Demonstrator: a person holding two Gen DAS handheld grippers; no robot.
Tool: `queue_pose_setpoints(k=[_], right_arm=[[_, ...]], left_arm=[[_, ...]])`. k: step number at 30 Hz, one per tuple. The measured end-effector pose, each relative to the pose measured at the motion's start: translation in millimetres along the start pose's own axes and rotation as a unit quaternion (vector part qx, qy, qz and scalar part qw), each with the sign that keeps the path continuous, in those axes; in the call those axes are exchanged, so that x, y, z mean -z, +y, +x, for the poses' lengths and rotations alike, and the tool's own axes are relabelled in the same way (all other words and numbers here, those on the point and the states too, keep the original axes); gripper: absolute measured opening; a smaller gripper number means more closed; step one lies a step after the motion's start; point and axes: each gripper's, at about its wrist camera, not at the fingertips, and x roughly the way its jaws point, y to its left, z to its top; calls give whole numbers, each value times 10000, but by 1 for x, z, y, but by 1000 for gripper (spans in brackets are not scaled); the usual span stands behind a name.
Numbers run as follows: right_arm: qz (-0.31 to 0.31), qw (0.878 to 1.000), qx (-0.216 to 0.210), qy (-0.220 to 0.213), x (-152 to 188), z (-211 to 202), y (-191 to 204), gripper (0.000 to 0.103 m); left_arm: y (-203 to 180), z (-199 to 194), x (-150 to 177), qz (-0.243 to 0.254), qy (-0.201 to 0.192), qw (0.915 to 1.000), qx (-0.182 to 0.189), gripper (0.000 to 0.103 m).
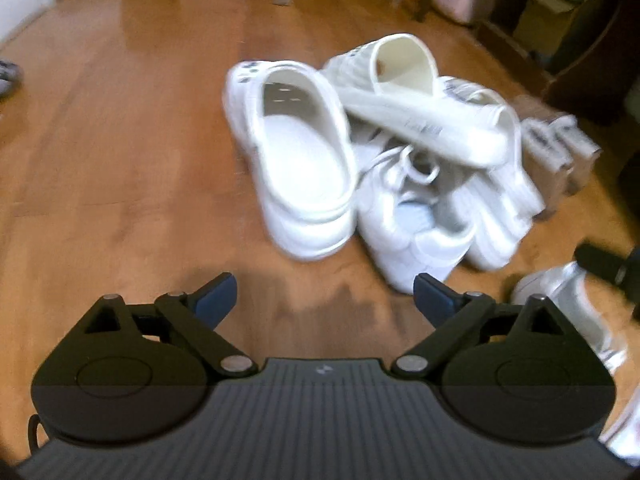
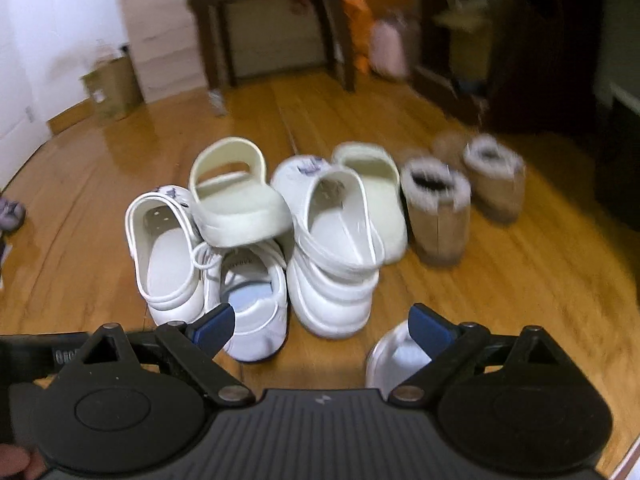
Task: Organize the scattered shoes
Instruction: 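Grasp the white clog with purple charm by its strap, left tool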
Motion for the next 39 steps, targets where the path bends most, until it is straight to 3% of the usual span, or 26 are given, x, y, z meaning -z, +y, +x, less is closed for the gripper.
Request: queue_pose_setpoints(k=[4,7,11,15,18,21,24,25,26,28,29,34,39], right_arm=[[142,9992,-142,358,0,9,-1,98],[236,9981,-299,476,3,9,1,98],[264,9966,-671,401,8,5,8,98],[162,9971,-643,378,9,7,17,98],[261,9967,-621,454,13,11,17,98],[368,9958,-618,560,17,14,15,98],[464,9938,-692,731,23,15,11,98],[511,9927,-754,796,25,13,9,98],[617,9906,-882,843,27,10,7,98],[765,9868,-1099,910,32,3,3,98],[786,9859,-1138,939,34,1,2,98],[734,9875,-996,980,38,-1,0,98],[881,9862,-951,1033,39,1,-9,98]], left_arm=[[16,10,-26,-180,-198,9993,-250,96],[24,23,-44,-186,-192,9966,-773,96],[29,34,-55,-234,-407,9953,-842,96],[22,58,-67,57,-878,9890,-1190,96],[15,80,-77,442,-954,9824,-1543,96],[15,96,-84,494,-905,9837,-1473,96],[25,97,-84,176,-788,9895,-1200,94],[30,98,-83,-5,-765,9909,-1110,83],[33,98,-81,-129,-797,9908,-1089,60],[39,98,-79,-375,-801,9913,-972,28],[42,98,-79,-496,-781,9918,-886,19],[37,100,-76,-445,-786,9908,-1010,14],[40,87,-66,-521,-723,9920,-899,14]])
